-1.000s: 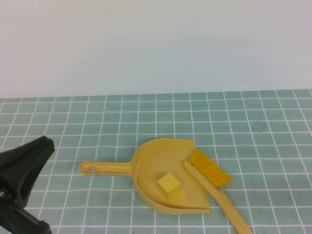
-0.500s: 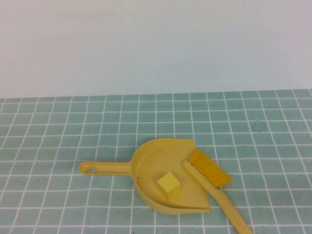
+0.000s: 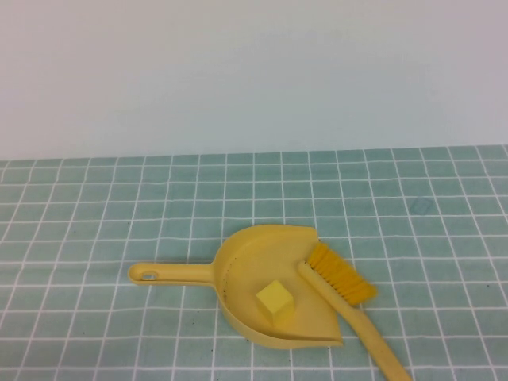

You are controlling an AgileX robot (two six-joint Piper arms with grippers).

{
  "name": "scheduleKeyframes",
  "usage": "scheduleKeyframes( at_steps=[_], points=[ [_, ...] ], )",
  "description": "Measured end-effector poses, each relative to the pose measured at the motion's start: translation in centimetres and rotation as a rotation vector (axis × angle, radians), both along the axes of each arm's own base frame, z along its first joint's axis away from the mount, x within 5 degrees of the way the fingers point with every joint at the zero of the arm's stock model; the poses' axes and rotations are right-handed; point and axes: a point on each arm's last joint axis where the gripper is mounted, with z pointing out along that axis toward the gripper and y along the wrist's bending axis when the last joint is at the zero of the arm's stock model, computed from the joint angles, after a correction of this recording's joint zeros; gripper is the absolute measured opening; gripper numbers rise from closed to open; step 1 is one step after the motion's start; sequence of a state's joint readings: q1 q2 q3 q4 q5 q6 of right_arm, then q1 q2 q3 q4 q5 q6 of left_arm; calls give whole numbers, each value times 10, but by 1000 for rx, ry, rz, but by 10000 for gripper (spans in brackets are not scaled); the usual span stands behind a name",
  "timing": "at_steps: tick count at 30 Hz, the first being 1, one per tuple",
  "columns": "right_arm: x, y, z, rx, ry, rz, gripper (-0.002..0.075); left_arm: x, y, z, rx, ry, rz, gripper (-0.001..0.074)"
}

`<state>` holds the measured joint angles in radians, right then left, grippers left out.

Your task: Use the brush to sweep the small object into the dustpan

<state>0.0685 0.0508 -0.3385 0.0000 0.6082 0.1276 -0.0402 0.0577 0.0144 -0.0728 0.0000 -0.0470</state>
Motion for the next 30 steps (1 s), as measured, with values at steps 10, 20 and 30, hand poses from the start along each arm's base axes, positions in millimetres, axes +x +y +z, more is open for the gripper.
scheduleKeyframes(
  at_steps=[10,20,30],
  points=[
    [18,1,-71,-3,-37,-2,-1,-8,-1,-31,7,265,-17,0],
    [21,0,-88,-105,-30,18,-1,-10,-1,-31,-82,256,-5,0],
    [19,0,-94,-226,34,57,-1,-9,-1,-30,-84,250,-5,0]
  ],
)
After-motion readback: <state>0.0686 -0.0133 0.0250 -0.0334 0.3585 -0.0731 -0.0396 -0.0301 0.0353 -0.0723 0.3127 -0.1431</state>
